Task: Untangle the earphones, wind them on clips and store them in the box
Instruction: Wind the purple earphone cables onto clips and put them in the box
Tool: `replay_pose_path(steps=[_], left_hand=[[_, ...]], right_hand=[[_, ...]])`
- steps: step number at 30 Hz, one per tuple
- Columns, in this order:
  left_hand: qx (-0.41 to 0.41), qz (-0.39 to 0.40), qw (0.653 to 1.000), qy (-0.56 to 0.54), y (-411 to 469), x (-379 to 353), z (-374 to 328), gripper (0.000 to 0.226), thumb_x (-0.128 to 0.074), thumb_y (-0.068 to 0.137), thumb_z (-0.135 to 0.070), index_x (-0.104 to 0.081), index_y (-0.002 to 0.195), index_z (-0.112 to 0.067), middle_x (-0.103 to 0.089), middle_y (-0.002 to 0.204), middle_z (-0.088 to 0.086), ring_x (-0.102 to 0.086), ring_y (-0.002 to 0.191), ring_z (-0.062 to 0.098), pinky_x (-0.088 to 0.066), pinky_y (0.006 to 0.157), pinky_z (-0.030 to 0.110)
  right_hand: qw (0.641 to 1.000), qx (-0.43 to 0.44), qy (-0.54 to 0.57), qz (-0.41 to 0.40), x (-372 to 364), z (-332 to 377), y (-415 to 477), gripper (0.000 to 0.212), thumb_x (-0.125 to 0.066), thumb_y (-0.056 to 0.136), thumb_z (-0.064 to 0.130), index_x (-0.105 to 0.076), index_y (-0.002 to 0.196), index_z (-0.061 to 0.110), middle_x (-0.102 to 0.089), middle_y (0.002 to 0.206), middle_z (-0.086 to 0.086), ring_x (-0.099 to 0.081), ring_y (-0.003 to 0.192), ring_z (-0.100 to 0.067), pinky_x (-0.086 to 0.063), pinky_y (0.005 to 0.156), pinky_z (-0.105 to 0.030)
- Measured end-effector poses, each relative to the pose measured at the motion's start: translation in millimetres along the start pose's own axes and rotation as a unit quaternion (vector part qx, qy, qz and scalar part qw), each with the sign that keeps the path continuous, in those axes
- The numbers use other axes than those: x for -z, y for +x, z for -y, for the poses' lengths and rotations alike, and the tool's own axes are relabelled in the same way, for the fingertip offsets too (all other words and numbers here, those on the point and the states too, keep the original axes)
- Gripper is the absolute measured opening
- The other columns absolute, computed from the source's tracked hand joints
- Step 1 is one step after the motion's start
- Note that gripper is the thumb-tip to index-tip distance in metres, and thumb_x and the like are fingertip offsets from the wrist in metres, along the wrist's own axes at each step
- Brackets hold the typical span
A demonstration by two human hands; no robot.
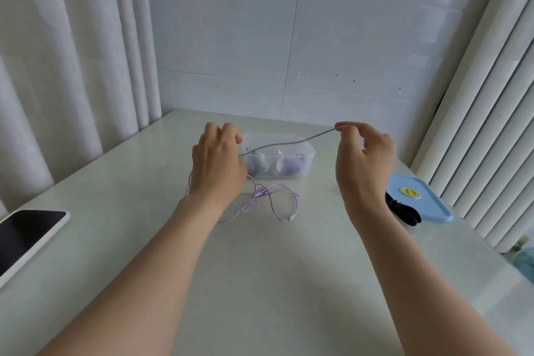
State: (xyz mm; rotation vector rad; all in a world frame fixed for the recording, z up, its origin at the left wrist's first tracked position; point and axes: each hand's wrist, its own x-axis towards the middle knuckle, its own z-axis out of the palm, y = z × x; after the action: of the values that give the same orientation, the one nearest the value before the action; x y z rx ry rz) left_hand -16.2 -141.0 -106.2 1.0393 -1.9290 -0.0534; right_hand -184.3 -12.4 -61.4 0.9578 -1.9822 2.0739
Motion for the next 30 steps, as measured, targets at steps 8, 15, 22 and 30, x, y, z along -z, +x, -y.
replay_pose_path(steps=[8,15,22,30], left_hand=[[0.132,0.038,0.984,-0.117,6,-1,3,0.021,-0.045,0.095,-0.006,-0.063,0.101,-0.015,-0.07,0.09,0.0,-0.062,0.092,0.034,-0.051,0.08,0.042],[-0.005,0.147,0.98,-0.135,-6,0,-21,0.025,-0.047,0.089,-0.005,-0.045,0.111,-0.018,-0.055,0.062,-0.001,-0.051,0.065,0.02,-0.033,0.058,0.038],[-0.032,0.181,0.968,-0.173,-5,3,-17,0.051,-0.059,0.085,0.0,-0.043,0.13,-0.019,-0.053,0.066,-0.006,-0.052,0.065,0.011,-0.036,0.057,0.017],[0.012,0.174,0.977,-0.121,1,0,2,0.014,-0.081,0.085,-0.024,-0.076,0.096,-0.03,-0.07,0.088,-0.012,-0.066,0.081,0.008,-0.057,0.084,0.034]], right_hand=[[0.807,0.054,-0.556,0.193,5,-11,-7,0.009,-0.049,0.073,0.007,-0.046,0.067,0.012,-0.044,0.08,-0.007,-0.031,0.093,-0.031,-0.021,0.086,-0.043],[0.944,0.136,-0.124,0.276,-15,-2,-32,0.042,-0.044,0.089,0.021,-0.074,0.116,0.014,-0.077,0.107,0.003,-0.068,0.102,-0.012,-0.052,0.088,-0.026],[0.918,0.158,-0.111,0.345,-29,-14,-36,0.01,-0.071,0.097,0.025,-0.079,0.099,0.018,-0.075,0.081,0.01,-0.067,0.058,-0.002,-0.042,0.057,-0.011],[0.947,-0.023,0.009,0.32,-13,-11,-11,0.037,-0.042,0.098,0.003,-0.077,0.094,0.014,-0.046,0.05,0.012,-0.039,0.048,-0.01,-0.031,0.048,-0.019]])
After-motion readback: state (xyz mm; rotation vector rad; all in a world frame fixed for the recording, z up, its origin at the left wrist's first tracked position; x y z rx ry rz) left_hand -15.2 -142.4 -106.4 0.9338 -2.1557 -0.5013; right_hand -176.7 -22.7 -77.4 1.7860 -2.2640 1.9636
